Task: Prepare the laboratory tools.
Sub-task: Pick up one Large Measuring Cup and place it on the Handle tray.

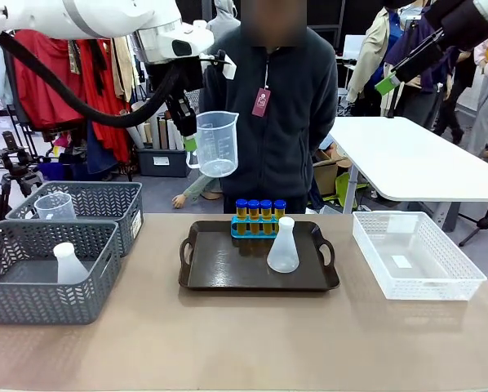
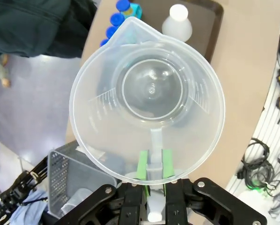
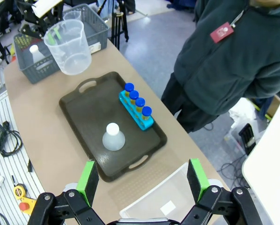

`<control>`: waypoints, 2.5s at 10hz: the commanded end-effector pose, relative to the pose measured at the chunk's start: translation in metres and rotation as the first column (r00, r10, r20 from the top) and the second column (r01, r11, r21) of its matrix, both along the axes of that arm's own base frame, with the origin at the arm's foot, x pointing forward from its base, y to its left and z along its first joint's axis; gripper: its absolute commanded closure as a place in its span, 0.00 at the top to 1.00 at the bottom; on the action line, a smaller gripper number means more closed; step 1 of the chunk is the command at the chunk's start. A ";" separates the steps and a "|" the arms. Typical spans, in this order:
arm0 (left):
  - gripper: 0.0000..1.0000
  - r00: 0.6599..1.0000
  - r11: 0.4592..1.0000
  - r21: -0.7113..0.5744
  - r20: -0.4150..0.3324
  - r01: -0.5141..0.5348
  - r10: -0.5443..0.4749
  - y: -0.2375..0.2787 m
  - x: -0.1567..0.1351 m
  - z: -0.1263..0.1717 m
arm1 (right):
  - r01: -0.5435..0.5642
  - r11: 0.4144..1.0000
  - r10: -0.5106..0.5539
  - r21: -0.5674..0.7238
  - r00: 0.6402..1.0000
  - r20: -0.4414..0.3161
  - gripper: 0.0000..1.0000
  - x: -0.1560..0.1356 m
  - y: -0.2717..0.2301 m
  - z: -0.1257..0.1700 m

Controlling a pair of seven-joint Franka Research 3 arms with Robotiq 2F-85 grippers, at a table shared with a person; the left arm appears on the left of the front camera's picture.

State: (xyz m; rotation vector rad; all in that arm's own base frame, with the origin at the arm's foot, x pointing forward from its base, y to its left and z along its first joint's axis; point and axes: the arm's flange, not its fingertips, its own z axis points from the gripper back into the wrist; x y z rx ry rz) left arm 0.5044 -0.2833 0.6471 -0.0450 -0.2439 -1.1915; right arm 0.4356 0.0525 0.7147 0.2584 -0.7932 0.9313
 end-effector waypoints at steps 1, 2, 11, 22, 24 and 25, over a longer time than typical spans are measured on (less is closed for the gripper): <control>0.00 0.998 0.999 -0.011 -0.047 0.044 -0.045 -0.007 0.016 -0.023 | -0.009 1.000 0.009 0.002 1.000 0.005 1.00 -0.001 0.000 0.001; 0.00 0.997 0.998 -0.002 -0.055 0.056 -0.056 -0.008 0.024 -0.036 | -0.009 1.000 0.009 0.002 1.000 0.005 1.00 -0.001 0.000 0.001; 0.00 0.983 0.986 0.053 -0.105 0.158 -0.152 -0.035 0.057 -0.187 | -0.009 1.000 0.009 0.002 1.000 0.005 1.00 -0.001 0.000 0.001; 0.05 0.986 0.987 0.078 -0.102 0.142 -0.133 -0.035 0.062 -0.264 | -0.009 1.000 0.009 0.002 1.000 0.005 1.00 -0.001 0.000 0.001; 0.44 0.985 0.990 0.053 -0.122 0.132 -0.125 -0.035 0.062 -0.260 | -0.009 1.000 0.009 0.002 1.000 0.005 1.00 -0.001 0.000 0.001; 0.63 0.986 0.992 0.044 -0.124 0.115 -0.109 -0.032 0.063 -0.258 | -0.009 1.000 0.009 0.002 1.000 0.005 1.00 -0.001 0.000 0.001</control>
